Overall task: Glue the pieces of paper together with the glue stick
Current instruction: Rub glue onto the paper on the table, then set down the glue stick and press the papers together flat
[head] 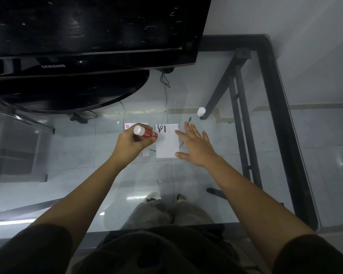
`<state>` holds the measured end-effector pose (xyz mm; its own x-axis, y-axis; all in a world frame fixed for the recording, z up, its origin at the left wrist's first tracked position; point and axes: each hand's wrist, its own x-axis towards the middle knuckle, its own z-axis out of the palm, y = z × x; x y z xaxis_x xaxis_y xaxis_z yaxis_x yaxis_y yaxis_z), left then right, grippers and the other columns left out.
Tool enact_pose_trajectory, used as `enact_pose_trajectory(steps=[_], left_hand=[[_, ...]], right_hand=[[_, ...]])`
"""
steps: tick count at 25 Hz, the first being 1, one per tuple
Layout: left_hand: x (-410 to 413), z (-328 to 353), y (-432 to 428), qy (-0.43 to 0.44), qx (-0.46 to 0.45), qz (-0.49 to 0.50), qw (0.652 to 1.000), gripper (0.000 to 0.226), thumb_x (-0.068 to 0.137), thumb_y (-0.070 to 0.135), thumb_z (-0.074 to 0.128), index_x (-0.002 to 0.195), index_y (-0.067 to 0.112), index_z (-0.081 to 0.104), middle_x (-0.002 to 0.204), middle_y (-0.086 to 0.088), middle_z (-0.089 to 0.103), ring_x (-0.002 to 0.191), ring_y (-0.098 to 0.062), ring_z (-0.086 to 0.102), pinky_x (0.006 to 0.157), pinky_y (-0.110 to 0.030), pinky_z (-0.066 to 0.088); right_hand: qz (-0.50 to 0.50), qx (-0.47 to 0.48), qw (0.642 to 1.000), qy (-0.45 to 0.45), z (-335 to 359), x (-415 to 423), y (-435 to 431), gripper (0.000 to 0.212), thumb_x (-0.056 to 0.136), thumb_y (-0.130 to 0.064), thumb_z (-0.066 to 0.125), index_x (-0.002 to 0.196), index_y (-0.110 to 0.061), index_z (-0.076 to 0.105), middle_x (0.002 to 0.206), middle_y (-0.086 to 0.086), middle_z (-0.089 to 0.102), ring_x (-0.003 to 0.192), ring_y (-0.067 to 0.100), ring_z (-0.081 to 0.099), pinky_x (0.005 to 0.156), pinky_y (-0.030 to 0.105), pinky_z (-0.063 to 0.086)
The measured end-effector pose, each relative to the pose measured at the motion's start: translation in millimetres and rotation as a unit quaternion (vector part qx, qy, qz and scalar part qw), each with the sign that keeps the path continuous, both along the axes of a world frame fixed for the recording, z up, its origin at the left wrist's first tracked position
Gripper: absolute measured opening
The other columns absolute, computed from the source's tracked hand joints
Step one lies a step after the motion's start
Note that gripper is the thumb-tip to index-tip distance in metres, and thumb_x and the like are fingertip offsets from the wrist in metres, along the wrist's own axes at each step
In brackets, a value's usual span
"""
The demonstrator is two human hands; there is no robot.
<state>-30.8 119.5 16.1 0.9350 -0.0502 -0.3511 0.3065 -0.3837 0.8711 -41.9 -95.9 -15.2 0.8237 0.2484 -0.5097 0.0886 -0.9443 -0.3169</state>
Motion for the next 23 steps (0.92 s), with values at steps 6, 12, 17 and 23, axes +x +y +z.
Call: enact_pose_trajectory(steps=[6, 12, 17, 23], left_hand=[[4, 1, -24, 0.238, -0.432, 0.292, 0.819, 0.006, 0.089, 0.005, 0.054, 0.088, 0.003, 0.058, 0.104, -0.015, 0.060, 0.080, -0.020, 0.070, 0.065, -0.022, 0.059], [47, 12, -61, 0.168, -0.211, 0.076, 0.960, 0.036, 0.080, 0.007, 0.066, 0.113, 0.013, 0.052, 0.112, -0.011, 0.060, 0.101, -0.026, 0.061, 0.073, -0.027, 0.050], [86, 11, -96, -0.069, 0.058, -0.129, 0.988, 0.039, 0.076, 0.013, 0.074, 0.111, 0.007, 0.059, 0.108, -0.007, 0.060, 0.094, -0.019, 0.059, 0.084, -0.029, 0.048], [106, -10, -114, -0.172, 0.158, -0.199, 0.952, 0.029, 0.077, 0.011, 0.072, 0.103, 0.002, 0.060, 0.106, -0.017, 0.062, 0.086, -0.022, 0.055, 0.077, -0.025, 0.042]], right_hand=[[-0.017, 0.024, 1.000, 0.012, 2, 1, -3, 0.081, 0.088, -0.046, 0.055, 0.149, -0.025, 0.006, 0.159, 0.001, -0.011, 0.146, 0.020, -0.011, 0.117, 0.049, -0.001], [-0.111, 0.061, 0.987, -0.093, 3, -2, -16, 0.060, 0.096, -0.043, 0.040, 0.147, -0.019, 0.020, 0.157, 0.003, 0.021, 0.144, 0.022, 0.020, 0.117, 0.040, 0.017], [-0.139, -0.055, 0.987, -0.059, -15, -14, -35, 0.072, 0.095, -0.053, 0.022, 0.148, -0.015, -0.007, 0.159, 0.006, -0.012, 0.146, 0.024, -0.012, 0.116, 0.042, -0.005], [-0.134, -0.050, 0.989, -0.047, -17, -13, -37, 0.073, 0.094, -0.055, 0.021, 0.147, -0.015, -0.012, 0.158, 0.006, -0.016, 0.145, 0.025, -0.016, 0.115, 0.043, -0.008]])
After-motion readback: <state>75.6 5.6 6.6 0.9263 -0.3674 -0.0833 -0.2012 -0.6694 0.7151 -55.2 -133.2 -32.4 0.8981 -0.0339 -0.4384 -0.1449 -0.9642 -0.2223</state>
